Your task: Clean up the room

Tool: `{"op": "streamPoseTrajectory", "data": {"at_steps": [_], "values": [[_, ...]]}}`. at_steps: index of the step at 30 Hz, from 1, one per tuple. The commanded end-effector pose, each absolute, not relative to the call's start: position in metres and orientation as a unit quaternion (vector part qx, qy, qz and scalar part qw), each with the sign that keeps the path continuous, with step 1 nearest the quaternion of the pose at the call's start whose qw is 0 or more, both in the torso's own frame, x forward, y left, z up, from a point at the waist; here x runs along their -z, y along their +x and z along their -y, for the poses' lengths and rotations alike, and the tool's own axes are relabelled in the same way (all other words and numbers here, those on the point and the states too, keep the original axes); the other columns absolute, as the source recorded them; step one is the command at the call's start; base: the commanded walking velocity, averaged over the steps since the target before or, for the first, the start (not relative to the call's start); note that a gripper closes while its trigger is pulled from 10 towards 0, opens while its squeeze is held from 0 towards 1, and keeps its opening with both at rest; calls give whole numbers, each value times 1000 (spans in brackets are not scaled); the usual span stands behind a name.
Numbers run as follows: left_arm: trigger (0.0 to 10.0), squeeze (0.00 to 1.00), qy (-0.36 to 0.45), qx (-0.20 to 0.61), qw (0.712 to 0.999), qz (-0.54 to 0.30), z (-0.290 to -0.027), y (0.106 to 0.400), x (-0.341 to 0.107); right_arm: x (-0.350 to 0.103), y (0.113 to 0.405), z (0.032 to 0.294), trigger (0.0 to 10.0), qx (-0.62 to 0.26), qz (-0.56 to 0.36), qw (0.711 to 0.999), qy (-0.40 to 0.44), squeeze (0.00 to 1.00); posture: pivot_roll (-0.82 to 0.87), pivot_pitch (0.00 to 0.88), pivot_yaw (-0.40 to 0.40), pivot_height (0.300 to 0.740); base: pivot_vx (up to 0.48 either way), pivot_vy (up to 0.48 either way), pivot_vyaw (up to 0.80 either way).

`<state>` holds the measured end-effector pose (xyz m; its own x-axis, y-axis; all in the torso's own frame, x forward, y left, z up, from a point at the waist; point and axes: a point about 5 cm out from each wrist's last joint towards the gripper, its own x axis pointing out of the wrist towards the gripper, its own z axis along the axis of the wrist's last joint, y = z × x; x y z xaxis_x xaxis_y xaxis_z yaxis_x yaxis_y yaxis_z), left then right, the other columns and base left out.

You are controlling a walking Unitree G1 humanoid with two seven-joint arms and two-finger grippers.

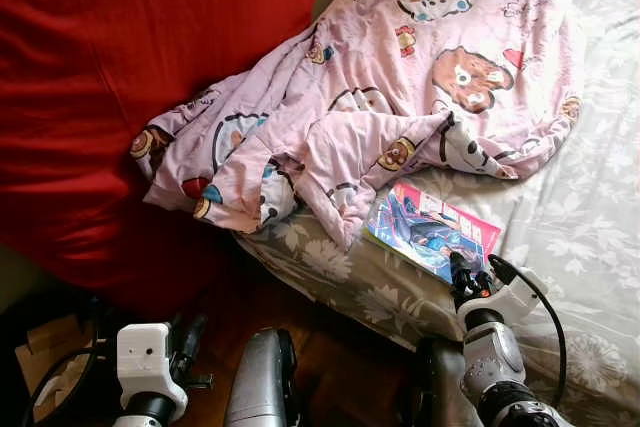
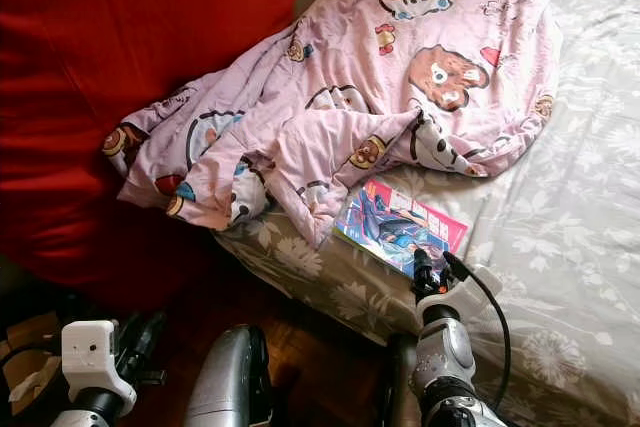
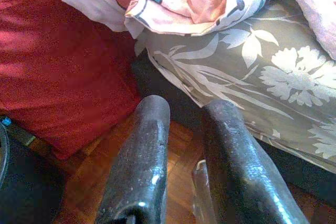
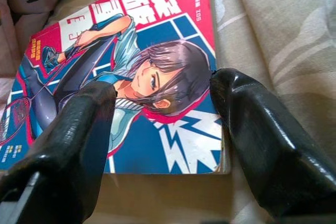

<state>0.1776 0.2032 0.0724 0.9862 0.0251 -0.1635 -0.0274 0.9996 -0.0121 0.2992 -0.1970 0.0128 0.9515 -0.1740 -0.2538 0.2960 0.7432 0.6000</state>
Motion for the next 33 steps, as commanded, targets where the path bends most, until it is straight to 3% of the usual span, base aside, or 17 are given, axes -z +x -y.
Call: {"op": "streamPoseTrajectory", "data": {"at_steps": [1,13,18,22,33], "values": [[10000,0,2,-18,996,-90,-207,174,-73,-2,291,194,10000,134,-117,923,342,0,248,202,110,576,0,0,0],[10000,0,4,-17,996,-91,-208,171,-75,11,282,181,10000,107,-162,913,359,0,258,211,116,576,0,0,0],[10000,0,4,-15,995,-94,-207,169,-75,18,278,171,10000,81,-182,890,411,0,259,216,118,576,0,0,0],[10000,0,4,-16,995,-94,-208,168,-76,24,272,165,10000,65,-216,895,385,0,264,220,120,576,0,0,0],[10000,0,9,-15,995,-97,-210,167,-77,31,263,180,10000,152,-206,868,425,0,273,222,126,576,0,0,0]]}}
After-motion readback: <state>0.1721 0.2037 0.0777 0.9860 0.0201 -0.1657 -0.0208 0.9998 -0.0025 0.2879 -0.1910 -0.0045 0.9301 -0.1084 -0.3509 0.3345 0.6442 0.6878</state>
